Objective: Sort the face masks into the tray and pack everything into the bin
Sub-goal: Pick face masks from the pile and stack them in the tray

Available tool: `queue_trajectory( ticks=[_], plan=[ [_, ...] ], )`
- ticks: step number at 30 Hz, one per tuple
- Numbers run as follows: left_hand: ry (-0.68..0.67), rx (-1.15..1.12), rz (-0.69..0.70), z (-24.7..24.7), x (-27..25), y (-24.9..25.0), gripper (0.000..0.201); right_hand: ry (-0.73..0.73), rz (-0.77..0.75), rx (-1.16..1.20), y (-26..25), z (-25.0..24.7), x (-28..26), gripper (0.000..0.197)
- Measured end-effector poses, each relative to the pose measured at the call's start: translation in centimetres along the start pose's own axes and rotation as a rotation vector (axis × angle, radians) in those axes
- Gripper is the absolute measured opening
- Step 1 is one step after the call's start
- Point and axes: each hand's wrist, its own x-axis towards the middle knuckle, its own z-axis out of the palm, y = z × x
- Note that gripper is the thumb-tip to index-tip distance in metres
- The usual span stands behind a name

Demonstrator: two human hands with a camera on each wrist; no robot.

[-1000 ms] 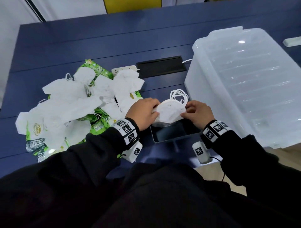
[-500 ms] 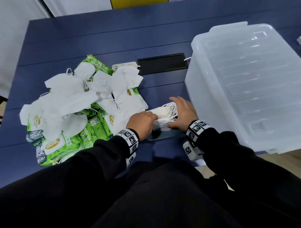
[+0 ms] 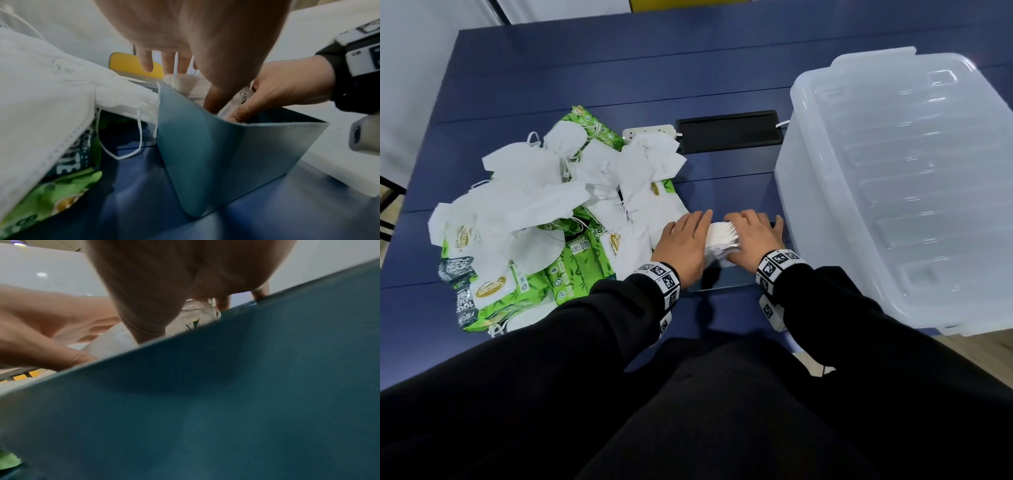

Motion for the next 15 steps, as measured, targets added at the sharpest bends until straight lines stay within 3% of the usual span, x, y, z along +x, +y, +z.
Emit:
queue_trajectory(
  ticks=[9,15],
  plan=[
    [-0.055,-0.058,-0.069,1.6,0.1,-0.7,0.076,0.012,-0.037,-0.04,-0.1,0.2,0.1,0.066],
    [-0.07,-0.091,-0.068,1.6,0.3,-1.2,0.092,-0.01,-0.038,0.045,-0.2,-0.1,-0.1,0.087]
  ],
)
